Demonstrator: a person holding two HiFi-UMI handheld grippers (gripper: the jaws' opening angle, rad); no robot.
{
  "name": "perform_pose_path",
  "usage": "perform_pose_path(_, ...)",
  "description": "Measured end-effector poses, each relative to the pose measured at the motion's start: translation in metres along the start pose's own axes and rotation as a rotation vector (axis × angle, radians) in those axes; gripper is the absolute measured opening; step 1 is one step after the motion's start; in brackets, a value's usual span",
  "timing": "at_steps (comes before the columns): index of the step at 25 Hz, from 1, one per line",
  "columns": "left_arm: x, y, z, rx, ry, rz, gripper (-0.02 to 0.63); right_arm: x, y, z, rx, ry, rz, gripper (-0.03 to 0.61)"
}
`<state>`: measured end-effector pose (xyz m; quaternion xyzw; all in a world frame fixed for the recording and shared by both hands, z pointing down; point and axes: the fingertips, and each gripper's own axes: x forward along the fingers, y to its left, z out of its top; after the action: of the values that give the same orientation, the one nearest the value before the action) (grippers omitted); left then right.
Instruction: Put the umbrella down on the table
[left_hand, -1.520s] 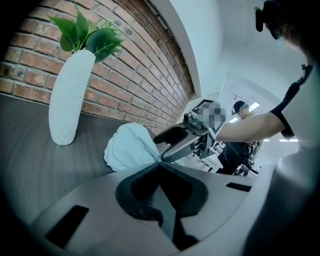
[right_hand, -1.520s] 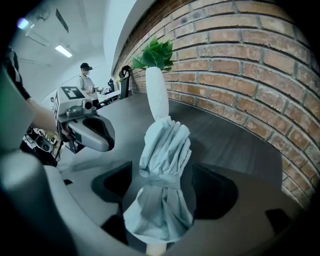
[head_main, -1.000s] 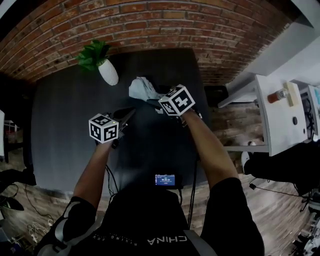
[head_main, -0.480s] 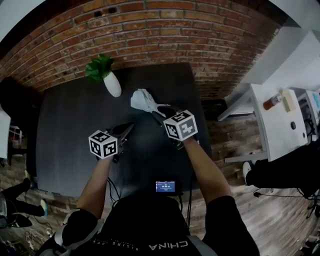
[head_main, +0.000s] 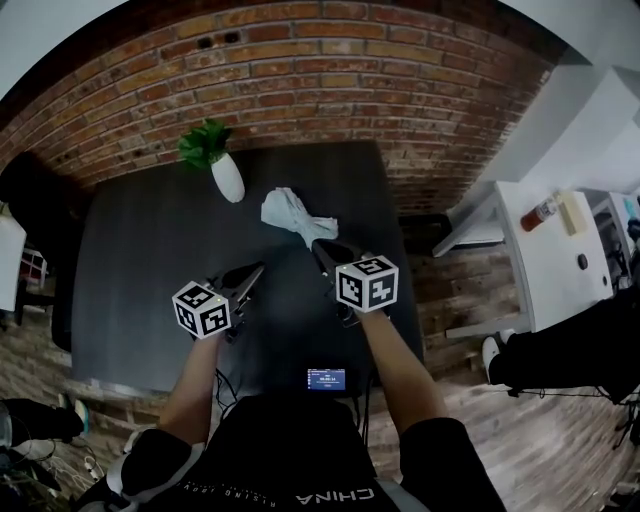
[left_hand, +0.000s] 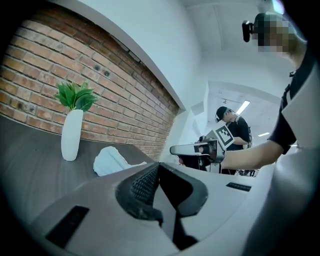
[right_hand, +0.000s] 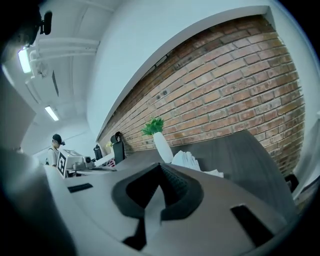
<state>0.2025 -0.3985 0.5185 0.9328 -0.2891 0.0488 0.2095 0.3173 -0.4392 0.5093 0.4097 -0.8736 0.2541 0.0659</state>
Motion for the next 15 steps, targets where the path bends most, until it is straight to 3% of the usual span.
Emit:
perform_pose_path(8, -0.038, -0.035, -0.024, -0.007, -0.001, -0.054, 0.003, -0.018, 0.018, -0.018, -0.018, 0.016, 0.003, 0.009)
perform_pose_path(15, -0.060, -0.058, -0.033, -0.004, 0.003, -0.116, 0.003, -0.045, 0.039, -0.043, -0.109, 0.060, -0.092, 0.008)
